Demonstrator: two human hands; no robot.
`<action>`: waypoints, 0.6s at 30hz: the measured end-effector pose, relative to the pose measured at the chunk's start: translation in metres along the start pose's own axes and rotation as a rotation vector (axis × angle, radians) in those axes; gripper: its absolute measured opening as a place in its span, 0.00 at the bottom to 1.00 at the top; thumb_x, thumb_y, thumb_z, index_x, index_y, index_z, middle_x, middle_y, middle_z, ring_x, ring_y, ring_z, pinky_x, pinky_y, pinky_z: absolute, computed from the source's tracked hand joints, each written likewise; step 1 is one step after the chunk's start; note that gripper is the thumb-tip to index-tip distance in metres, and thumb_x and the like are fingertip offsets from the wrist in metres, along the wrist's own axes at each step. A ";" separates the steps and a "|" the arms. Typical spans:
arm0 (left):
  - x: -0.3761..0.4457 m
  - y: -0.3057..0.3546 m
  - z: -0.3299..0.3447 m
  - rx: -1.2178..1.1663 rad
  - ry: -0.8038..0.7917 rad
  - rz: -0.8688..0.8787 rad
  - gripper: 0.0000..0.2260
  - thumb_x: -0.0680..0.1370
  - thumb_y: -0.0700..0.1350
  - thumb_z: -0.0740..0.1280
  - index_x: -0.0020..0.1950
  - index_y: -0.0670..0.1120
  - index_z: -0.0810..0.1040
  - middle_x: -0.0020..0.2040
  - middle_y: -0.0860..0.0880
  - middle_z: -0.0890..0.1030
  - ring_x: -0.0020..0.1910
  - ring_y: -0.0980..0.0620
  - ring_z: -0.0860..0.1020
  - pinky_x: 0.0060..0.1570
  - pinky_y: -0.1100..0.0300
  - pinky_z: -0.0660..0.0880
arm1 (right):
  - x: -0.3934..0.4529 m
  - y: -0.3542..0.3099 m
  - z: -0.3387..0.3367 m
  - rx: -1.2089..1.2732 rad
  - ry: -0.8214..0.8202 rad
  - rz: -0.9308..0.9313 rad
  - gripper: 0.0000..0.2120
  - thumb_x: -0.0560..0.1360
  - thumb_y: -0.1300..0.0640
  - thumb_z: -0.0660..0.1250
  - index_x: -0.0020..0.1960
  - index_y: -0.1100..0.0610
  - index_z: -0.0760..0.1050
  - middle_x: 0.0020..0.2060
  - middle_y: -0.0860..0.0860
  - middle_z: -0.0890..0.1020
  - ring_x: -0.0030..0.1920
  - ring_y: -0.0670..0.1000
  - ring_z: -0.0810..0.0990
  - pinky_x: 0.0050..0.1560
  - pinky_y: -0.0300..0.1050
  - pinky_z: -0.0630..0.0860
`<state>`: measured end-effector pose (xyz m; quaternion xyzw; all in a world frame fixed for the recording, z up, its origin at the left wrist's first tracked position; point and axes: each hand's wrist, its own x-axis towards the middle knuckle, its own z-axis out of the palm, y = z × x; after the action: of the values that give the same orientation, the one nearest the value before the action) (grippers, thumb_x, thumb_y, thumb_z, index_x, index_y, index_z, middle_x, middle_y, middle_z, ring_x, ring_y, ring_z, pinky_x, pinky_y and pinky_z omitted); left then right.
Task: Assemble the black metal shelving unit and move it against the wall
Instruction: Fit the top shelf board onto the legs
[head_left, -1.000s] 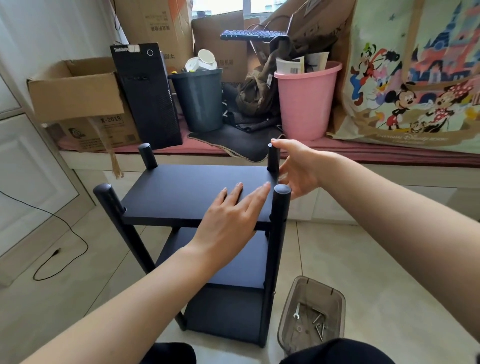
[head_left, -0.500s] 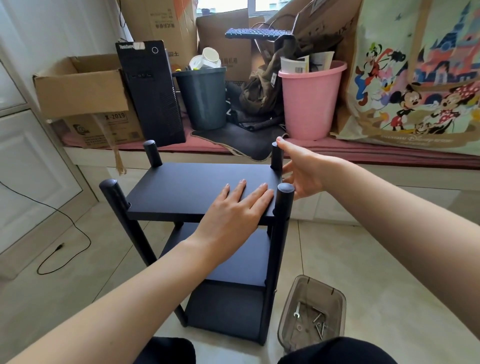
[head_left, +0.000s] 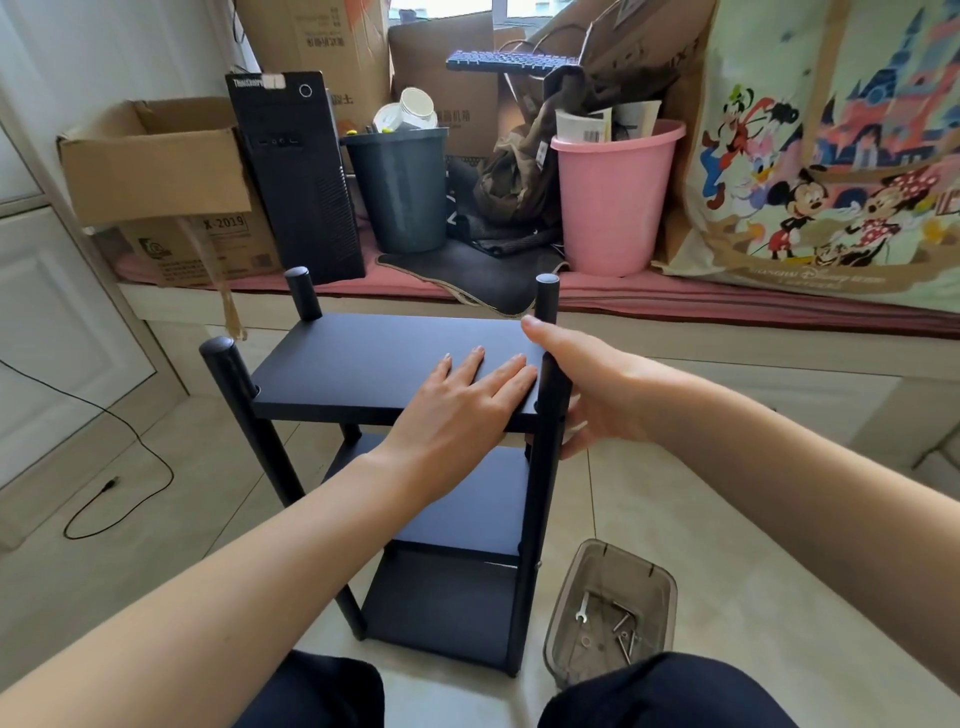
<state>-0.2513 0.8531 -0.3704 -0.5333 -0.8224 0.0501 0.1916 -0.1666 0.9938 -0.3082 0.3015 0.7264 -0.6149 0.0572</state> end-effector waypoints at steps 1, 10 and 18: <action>0.000 0.000 0.000 -0.001 0.004 -0.001 0.31 0.86 0.44 0.60 0.83 0.48 0.46 0.83 0.49 0.51 0.80 0.38 0.57 0.77 0.44 0.59 | -0.001 0.000 0.001 0.001 0.012 -0.004 0.25 0.78 0.32 0.57 0.55 0.54 0.73 0.53 0.59 0.81 0.51 0.63 0.83 0.57 0.68 0.77; 0.001 -0.002 -0.004 -0.031 0.015 -0.008 0.32 0.85 0.42 0.61 0.83 0.48 0.46 0.83 0.49 0.52 0.79 0.38 0.57 0.76 0.43 0.59 | -0.006 -0.005 0.002 -0.061 0.064 -0.048 0.18 0.82 0.38 0.55 0.58 0.53 0.66 0.49 0.57 0.81 0.45 0.60 0.84 0.43 0.60 0.82; -0.002 0.001 -0.005 -0.010 0.009 0.007 0.32 0.85 0.40 0.61 0.83 0.47 0.47 0.83 0.47 0.52 0.79 0.35 0.58 0.76 0.41 0.60 | -0.006 -0.002 0.002 -0.057 0.052 0.014 0.13 0.82 0.47 0.56 0.51 0.56 0.72 0.54 0.60 0.78 0.56 0.66 0.81 0.49 0.66 0.79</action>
<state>-0.2474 0.8511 -0.3663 -0.5372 -0.8201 0.0442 0.1923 -0.1634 0.9897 -0.3040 0.3209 0.7427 -0.5855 0.0512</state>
